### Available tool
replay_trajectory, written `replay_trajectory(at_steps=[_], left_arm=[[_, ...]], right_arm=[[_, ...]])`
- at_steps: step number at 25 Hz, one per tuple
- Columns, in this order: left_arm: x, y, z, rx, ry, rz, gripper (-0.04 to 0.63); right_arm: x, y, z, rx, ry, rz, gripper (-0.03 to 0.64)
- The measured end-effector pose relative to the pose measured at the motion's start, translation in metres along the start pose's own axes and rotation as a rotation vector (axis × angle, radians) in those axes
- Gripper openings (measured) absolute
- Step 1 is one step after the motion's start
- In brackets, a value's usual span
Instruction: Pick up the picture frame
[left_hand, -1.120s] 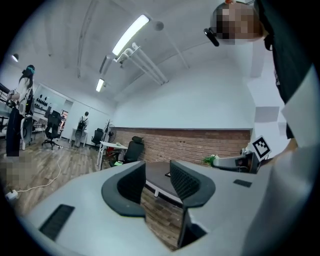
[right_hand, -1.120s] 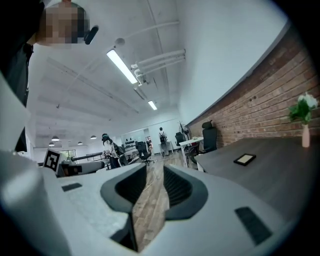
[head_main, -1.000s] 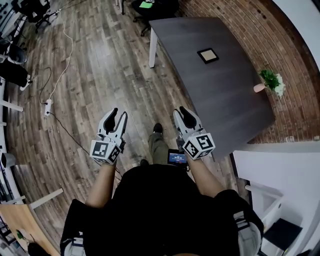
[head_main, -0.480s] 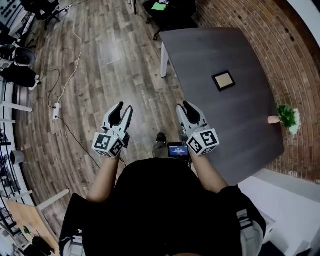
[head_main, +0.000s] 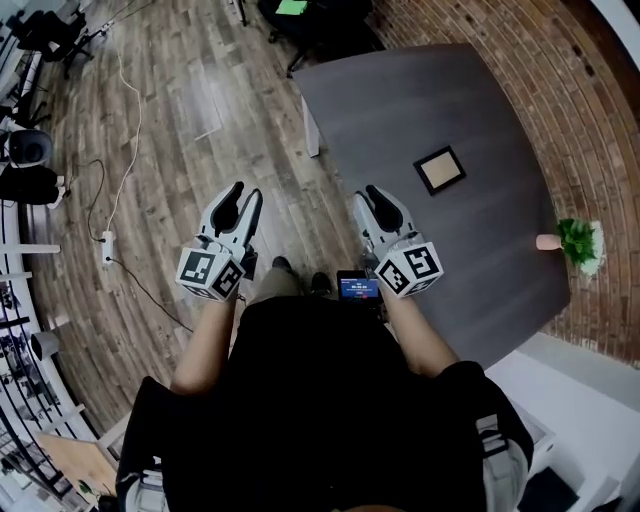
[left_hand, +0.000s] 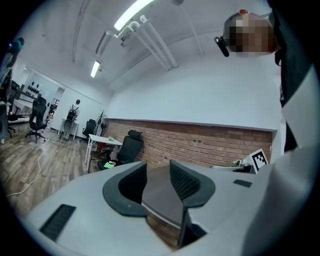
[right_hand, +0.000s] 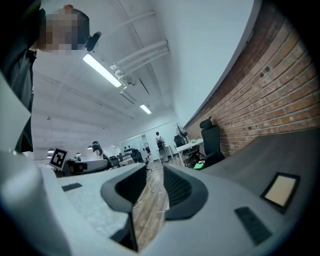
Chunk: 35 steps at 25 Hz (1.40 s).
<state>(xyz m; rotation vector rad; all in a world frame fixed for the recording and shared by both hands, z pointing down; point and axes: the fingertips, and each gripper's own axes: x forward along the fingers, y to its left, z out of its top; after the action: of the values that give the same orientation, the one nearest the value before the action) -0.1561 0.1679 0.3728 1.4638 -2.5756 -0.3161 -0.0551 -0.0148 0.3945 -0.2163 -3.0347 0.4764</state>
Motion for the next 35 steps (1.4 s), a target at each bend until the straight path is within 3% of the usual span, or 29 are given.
replay_trajectory(at_steps=[6,11,18,22,25,35], left_arm=[[0.075,0.035,0.002,-0.03,0.028,-0.134,0.13],[0.164,0.06,-0.007,-0.057,0.119,-0.308,0.13],[0.257,0.068,0.007,-0.066,0.18,-0.529,0.13],[0.295,0.05,-0.006,-0.035,0.241,-0.702,0.13],[0.321,0.029,-0.022,-0.058,0.293,-0.813,0.13],[0.373,-0.079,-0.071,-0.023,0.444,-1.034,0.13]], right_arm=[[0.041,-0.042,0.01,-0.009,-0.034,-0.127,0.109],[0.068,-0.083,0.021,0.029,-0.073,-0.293,0.107],[0.103,-0.115,0.037,0.032,-0.087,-0.471,0.107],[0.094,-0.128,0.047,0.014,-0.118,-0.605,0.107],[0.076,-0.131,0.053,-0.006,-0.173,-0.677,0.107],[-0.008,-0.174,0.047,0.065,-0.211,-0.904,0.109]])
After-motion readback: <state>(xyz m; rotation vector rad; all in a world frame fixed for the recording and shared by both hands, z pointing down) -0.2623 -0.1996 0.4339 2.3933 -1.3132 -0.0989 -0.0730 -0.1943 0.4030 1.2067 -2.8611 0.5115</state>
